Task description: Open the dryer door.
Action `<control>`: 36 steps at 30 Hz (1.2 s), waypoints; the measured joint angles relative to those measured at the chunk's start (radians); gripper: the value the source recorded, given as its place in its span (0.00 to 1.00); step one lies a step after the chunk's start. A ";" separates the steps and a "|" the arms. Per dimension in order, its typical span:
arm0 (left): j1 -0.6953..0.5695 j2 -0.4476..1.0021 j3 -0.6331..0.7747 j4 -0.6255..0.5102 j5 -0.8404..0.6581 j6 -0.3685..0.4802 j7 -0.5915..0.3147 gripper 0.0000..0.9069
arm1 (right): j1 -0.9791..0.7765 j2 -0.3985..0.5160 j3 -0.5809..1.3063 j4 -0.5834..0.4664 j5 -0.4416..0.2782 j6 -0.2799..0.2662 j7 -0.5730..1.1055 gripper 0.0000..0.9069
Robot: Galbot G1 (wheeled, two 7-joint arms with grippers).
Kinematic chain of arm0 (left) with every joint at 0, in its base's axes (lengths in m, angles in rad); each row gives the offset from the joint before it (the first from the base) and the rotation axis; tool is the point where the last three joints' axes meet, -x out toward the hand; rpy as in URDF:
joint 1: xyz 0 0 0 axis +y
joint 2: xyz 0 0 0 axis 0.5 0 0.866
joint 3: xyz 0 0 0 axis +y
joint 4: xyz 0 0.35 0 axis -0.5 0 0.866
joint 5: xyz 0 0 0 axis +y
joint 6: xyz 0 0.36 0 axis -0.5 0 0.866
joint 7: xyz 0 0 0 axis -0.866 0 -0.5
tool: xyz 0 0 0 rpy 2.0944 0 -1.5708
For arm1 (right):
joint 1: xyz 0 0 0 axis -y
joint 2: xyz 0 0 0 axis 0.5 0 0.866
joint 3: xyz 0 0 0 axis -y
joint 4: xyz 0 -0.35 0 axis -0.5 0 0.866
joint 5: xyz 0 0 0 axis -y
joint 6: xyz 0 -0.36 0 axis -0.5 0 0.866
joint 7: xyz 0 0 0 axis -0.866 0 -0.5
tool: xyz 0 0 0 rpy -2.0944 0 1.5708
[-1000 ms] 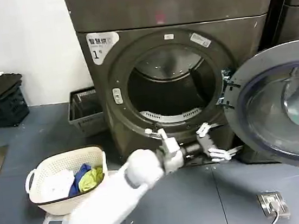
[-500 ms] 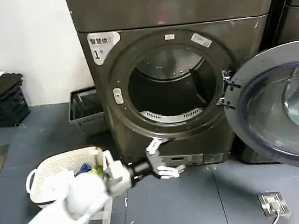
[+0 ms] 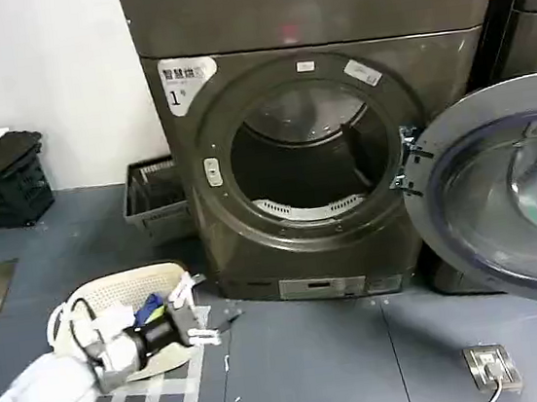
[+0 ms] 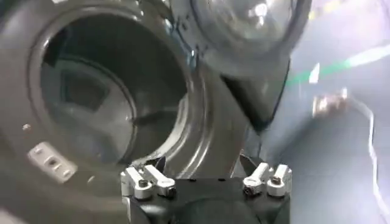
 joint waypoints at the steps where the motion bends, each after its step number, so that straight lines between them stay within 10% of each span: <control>1: 0.011 0.013 -0.018 0.008 0.018 -0.008 0.000 1.00 | 0.004 0.000 -0.007 0.000 0.000 0.002 -0.001 1.00; 22: -0.024 0.214 -0.102 0.288 0.775 -0.507 0.079 1.00 | 0.020 -0.010 -0.069 -0.011 0.003 0.105 -0.066 1.00; 36: -0.115 0.231 -0.013 0.394 1.226 -0.679 0.092 1.00 | 0.012 0.011 -0.086 0.002 0.014 0.145 -0.091 1.00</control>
